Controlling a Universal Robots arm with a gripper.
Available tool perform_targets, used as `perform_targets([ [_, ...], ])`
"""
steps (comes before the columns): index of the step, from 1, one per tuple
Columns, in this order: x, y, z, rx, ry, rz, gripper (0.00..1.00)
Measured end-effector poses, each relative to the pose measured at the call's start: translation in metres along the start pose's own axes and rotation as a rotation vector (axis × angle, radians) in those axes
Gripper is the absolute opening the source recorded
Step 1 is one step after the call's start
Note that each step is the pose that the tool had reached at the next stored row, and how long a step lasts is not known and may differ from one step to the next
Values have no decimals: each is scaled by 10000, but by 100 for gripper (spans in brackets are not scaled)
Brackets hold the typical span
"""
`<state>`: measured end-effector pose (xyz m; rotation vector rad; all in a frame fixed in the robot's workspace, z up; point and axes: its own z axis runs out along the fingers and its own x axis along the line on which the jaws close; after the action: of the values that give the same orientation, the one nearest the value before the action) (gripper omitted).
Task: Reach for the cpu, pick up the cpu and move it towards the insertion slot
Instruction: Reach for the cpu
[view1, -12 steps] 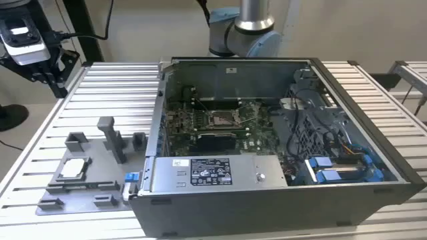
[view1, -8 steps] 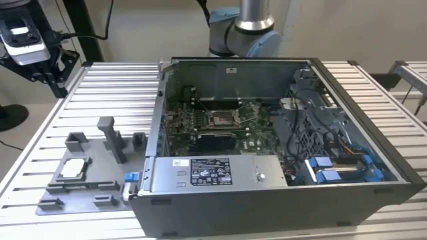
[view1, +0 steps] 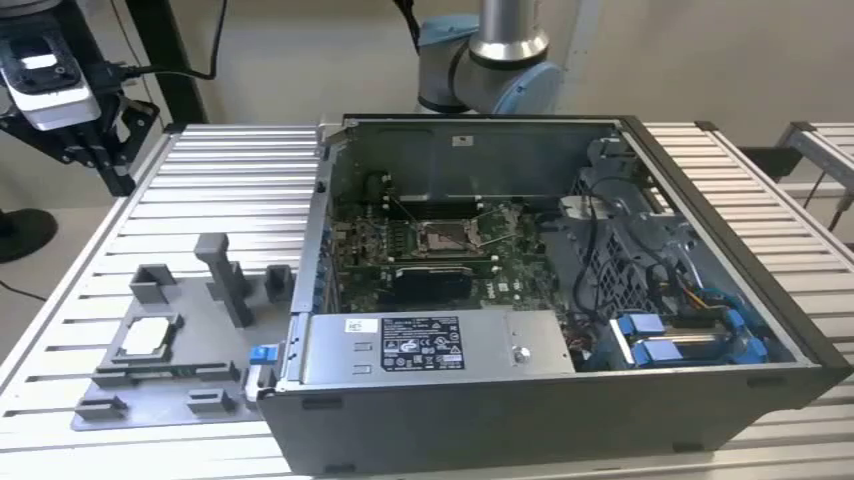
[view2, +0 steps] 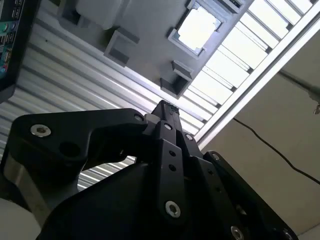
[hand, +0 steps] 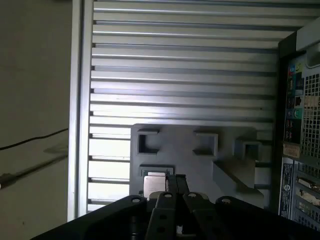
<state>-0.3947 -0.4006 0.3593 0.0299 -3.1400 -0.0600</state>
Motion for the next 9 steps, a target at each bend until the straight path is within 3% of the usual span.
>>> perform_targets([
  [5,1,-39,1,0,0,0,0],
  [9,3,-146,3,-2,-1,-2,0],
])
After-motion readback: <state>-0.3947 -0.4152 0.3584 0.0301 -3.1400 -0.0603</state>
